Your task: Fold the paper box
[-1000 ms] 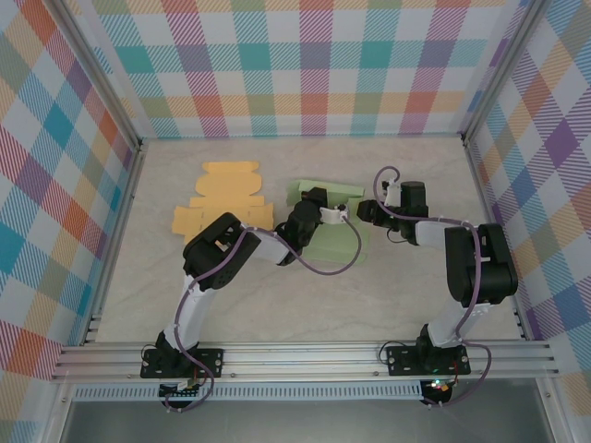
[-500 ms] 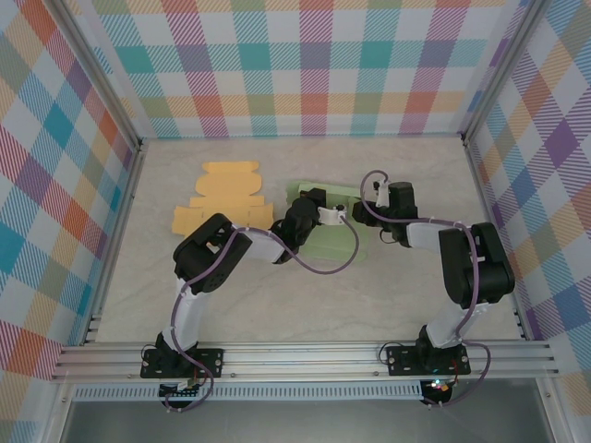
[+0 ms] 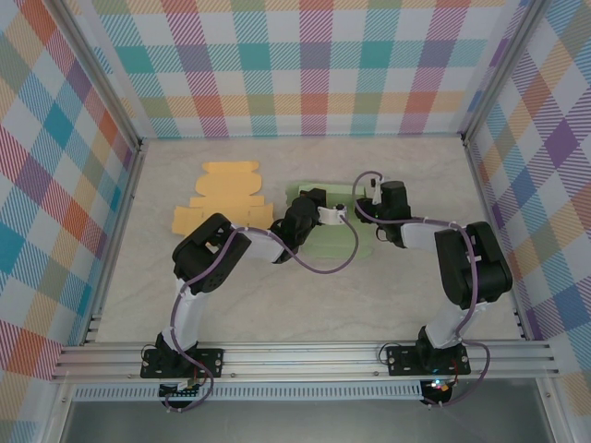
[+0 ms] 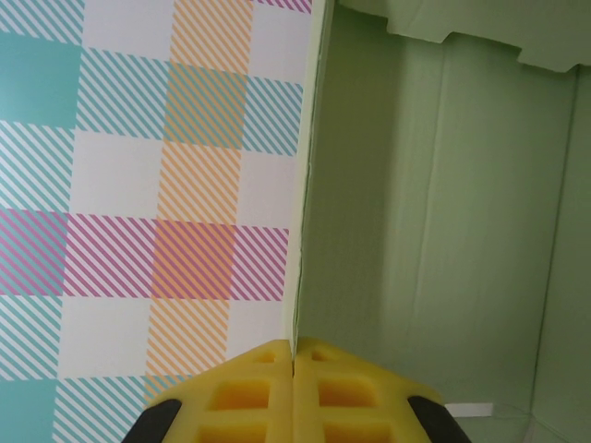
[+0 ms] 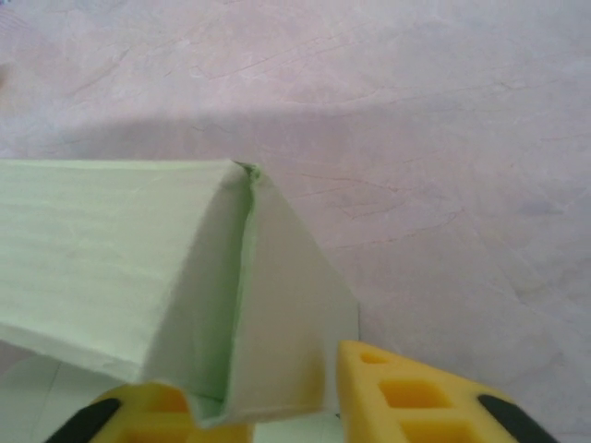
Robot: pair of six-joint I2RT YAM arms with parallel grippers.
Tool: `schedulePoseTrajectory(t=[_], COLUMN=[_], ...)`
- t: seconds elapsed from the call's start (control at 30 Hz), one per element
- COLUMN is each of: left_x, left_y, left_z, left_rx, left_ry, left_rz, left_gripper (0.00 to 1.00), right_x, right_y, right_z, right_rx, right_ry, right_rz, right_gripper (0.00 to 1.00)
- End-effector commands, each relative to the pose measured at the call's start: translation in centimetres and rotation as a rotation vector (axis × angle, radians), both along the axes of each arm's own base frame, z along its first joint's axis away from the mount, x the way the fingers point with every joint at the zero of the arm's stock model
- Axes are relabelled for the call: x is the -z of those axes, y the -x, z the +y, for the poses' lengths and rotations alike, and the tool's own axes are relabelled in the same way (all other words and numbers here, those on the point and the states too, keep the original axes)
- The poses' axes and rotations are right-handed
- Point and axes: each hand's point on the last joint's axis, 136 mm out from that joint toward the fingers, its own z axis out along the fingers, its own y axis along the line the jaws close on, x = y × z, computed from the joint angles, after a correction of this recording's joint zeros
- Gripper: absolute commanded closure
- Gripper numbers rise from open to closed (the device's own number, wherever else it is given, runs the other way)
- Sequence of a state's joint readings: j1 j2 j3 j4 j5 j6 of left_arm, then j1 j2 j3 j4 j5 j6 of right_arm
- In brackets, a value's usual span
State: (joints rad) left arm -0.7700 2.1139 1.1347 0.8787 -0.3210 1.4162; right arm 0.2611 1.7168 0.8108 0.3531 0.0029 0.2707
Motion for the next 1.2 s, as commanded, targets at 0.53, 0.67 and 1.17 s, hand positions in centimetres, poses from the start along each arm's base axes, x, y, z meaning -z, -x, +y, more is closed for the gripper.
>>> schedulePoseTrajectory(t=[0.53,0.67,1.17], left_x=[-8.6,-12.5,-15.0], left_y=[2.3,3.8,6.1], left_z=[2.4,4.7,11.8], left_rx=[-0.119,-0.174,-0.442], left_ry=[0.505,0.705,1.378], left_rz=[0.246,0.290,0.752], left_gripper=[0.48,0.29,0.00], right_x=[-1.4,-2.5,-8.4], right_y=[-0.4,0.1,4.0], right_z=[-0.5,-0.6,-0.7], right_rx=[0.049,0.047,0.003], right_ry=[0.186,0.182,0.118], right_rz=[-0.062,-0.089,-0.167], right_gripper=[1.00,1.00,1.00])
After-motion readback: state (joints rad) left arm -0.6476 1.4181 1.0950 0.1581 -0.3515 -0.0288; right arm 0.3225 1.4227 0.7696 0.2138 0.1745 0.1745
